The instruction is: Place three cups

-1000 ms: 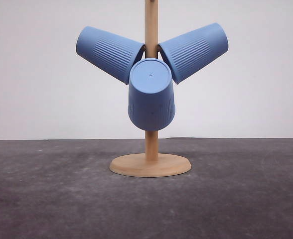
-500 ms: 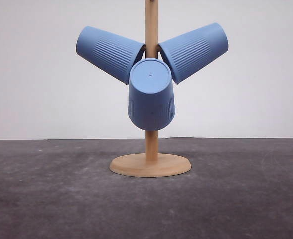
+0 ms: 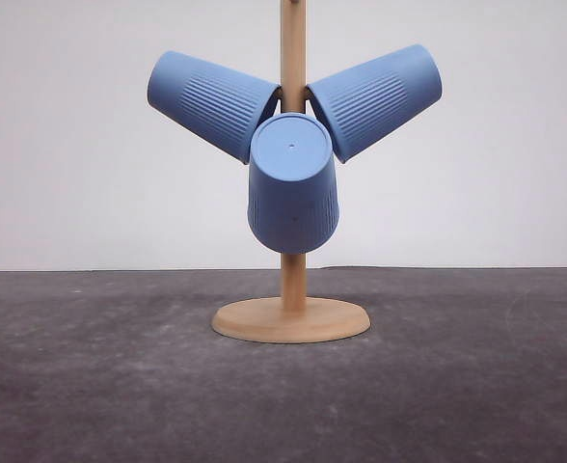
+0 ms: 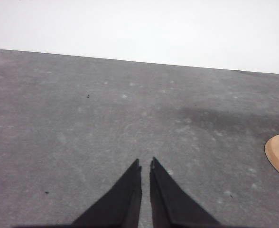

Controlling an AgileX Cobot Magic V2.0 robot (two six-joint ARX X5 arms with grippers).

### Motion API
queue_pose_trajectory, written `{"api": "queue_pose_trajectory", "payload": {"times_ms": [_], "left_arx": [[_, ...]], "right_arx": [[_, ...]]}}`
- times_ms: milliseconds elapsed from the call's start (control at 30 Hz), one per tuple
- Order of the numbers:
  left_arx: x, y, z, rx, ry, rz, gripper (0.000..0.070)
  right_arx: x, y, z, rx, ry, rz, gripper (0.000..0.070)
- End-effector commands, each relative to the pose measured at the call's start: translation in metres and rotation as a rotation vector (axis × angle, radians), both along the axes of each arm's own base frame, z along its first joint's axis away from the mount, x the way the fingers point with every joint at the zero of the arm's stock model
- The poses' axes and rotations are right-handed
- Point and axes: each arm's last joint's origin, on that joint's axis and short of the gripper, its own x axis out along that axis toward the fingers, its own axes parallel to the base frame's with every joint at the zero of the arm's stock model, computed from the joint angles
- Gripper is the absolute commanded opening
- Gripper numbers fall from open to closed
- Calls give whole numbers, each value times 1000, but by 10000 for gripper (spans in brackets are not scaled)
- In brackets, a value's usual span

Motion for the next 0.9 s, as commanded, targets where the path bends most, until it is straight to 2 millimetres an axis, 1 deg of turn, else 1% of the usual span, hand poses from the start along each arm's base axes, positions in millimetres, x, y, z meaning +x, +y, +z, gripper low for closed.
{"api": "queue_pose_trajectory", "payload": {"times_ms": [0, 867], "left_arx": [[1, 0, -4, 0, 2, 0, 12], [1, 0, -4, 0, 2, 0, 12]], "right_arx": [[0, 0, -1, 11, -9, 0, 14], [0, 0, -1, 11, -9, 0, 14]]}}
